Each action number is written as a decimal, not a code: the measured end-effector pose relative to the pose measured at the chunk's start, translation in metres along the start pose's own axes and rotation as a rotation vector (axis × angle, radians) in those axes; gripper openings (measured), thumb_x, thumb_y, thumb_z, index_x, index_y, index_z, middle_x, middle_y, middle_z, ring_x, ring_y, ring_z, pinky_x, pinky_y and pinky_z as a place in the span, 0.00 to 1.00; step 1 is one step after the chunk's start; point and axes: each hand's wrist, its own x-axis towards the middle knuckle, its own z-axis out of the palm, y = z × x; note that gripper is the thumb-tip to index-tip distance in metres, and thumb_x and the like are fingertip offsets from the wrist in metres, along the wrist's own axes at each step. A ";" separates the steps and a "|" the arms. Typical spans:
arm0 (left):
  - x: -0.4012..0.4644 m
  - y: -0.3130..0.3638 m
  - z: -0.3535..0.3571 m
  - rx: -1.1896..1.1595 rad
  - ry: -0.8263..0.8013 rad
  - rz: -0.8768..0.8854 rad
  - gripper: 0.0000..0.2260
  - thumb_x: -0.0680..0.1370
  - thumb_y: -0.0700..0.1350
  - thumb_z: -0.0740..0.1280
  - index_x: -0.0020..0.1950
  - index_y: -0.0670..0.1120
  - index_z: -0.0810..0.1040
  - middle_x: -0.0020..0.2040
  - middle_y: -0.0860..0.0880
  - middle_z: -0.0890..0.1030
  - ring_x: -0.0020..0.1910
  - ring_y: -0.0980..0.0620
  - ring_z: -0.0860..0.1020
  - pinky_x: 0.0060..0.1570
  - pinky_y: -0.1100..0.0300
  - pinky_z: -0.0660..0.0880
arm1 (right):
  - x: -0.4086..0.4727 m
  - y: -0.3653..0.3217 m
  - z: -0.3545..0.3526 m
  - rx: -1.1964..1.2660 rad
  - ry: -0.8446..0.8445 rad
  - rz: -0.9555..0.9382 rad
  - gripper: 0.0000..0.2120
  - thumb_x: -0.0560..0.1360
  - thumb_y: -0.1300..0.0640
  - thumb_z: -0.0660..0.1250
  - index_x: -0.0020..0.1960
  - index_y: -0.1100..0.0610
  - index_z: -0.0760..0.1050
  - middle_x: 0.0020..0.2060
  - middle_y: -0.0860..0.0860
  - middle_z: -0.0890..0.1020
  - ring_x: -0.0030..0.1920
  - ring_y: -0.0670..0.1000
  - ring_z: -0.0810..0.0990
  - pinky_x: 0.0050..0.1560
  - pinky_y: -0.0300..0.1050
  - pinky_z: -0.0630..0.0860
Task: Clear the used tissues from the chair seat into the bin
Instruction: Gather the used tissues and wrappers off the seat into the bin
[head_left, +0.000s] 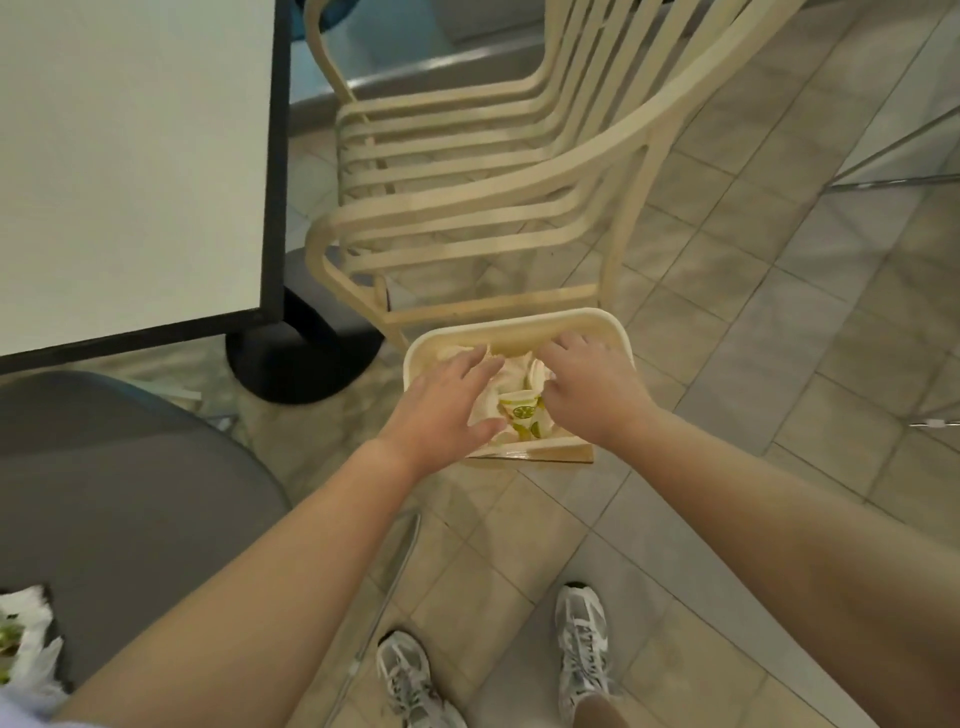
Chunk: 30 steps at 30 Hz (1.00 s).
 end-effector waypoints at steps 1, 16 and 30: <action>-0.004 -0.002 -0.002 0.000 0.029 -0.005 0.30 0.75 0.55 0.64 0.74 0.51 0.57 0.76 0.49 0.58 0.74 0.50 0.58 0.72 0.52 0.58 | 0.001 -0.005 0.000 -0.011 -0.012 -0.007 0.15 0.73 0.60 0.57 0.59 0.57 0.72 0.55 0.55 0.75 0.56 0.58 0.72 0.56 0.52 0.69; -0.125 -0.106 -0.007 -0.018 0.135 -0.221 0.22 0.76 0.46 0.60 0.71 0.51 0.64 0.69 0.50 0.67 0.69 0.49 0.64 0.65 0.52 0.63 | 0.006 -0.166 0.042 -0.071 -0.044 -0.249 0.13 0.75 0.59 0.57 0.58 0.58 0.71 0.58 0.56 0.75 0.60 0.59 0.71 0.59 0.54 0.68; -0.304 -0.267 0.013 -0.036 0.225 -0.618 0.19 0.76 0.46 0.62 0.67 0.48 0.69 0.63 0.47 0.71 0.64 0.45 0.67 0.57 0.51 0.68 | 0.011 -0.384 0.147 -0.107 -0.243 -0.511 0.16 0.76 0.56 0.57 0.63 0.56 0.70 0.62 0.55 0.74 0.64 0.58 0.69 0.63 0.52 0.67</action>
